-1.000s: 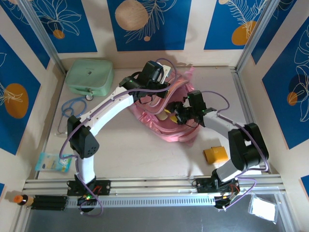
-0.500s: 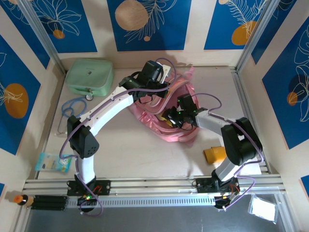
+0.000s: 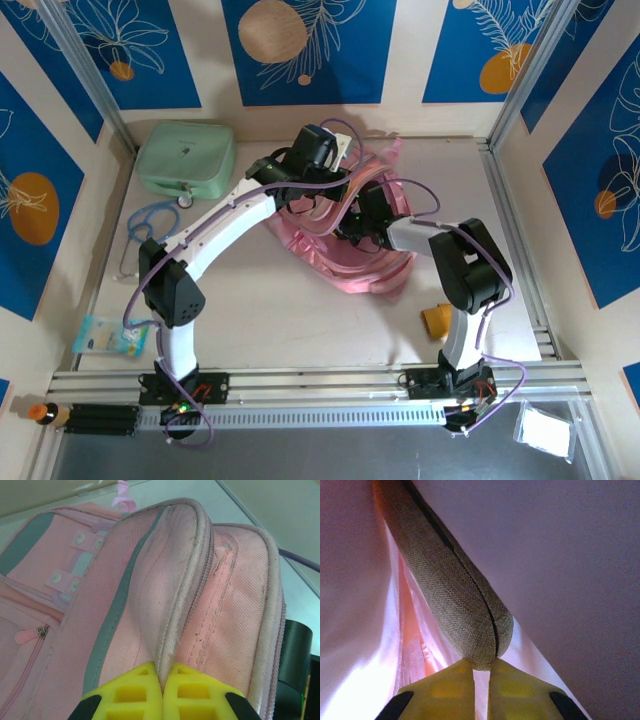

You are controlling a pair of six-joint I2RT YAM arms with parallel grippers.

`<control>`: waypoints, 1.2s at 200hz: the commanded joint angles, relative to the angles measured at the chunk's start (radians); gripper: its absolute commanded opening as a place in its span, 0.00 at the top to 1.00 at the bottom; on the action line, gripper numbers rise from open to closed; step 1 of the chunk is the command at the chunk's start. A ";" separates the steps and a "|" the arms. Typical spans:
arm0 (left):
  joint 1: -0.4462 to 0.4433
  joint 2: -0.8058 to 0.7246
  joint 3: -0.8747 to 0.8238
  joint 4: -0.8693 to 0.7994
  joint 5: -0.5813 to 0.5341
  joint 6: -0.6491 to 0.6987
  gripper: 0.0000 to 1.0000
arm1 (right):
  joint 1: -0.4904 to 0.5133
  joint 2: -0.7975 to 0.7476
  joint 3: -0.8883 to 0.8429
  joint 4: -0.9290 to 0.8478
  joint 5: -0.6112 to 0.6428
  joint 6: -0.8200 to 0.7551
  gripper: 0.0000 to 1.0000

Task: Pack the student bag
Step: Place the glasses case in the student bag, then close the student bag at the top-center of the table, then rotate the student bag at the top-center of the table.

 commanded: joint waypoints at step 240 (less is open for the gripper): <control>0.267 -0.151 -0.751 0.566 0.313 -0.493 0.35 | -0.149 -0.700 -0.194 -0.507 0.398 -0.196 0.28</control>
